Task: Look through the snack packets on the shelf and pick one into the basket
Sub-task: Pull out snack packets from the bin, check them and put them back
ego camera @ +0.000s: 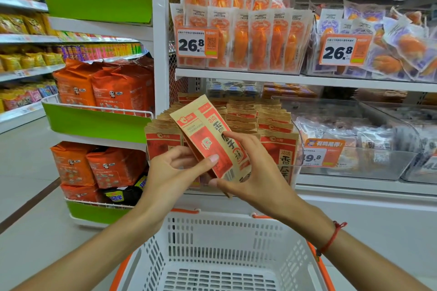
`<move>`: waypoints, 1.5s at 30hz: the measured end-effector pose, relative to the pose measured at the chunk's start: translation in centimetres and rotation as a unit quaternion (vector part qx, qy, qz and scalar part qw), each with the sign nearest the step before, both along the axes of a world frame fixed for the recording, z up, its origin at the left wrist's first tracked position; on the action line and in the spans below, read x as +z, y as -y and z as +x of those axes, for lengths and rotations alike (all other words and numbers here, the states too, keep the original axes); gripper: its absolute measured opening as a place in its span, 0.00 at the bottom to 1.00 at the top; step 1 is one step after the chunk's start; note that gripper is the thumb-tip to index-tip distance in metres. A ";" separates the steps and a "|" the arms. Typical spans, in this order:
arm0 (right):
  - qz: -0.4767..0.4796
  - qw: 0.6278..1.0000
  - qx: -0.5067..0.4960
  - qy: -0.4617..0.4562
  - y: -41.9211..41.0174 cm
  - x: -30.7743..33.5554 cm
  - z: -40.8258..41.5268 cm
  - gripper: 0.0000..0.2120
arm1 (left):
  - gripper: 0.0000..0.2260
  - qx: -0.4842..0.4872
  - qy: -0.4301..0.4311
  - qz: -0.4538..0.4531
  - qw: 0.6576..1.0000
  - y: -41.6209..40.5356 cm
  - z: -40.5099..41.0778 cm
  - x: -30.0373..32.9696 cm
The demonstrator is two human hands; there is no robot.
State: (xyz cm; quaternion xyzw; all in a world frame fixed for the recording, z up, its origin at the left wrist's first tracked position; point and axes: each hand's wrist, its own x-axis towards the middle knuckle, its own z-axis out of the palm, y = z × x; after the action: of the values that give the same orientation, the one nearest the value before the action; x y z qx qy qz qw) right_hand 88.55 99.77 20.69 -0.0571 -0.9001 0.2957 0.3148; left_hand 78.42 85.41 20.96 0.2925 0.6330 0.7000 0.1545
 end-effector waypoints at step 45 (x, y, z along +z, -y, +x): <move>-0.074 0.995 0.009 0.072 -14.0 11.6 -7.7 0.13 | 0.12 -0.038 -0.260 -0.143 0.954 -11.5 -13.6 7.4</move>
State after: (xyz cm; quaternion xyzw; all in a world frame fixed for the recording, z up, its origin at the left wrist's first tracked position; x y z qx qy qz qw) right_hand 80.86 113.82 32.25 -0.0930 -0.8967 0.3592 0.2413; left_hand 64.82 96.93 28.37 0.4630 0.7332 0.4955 0.0508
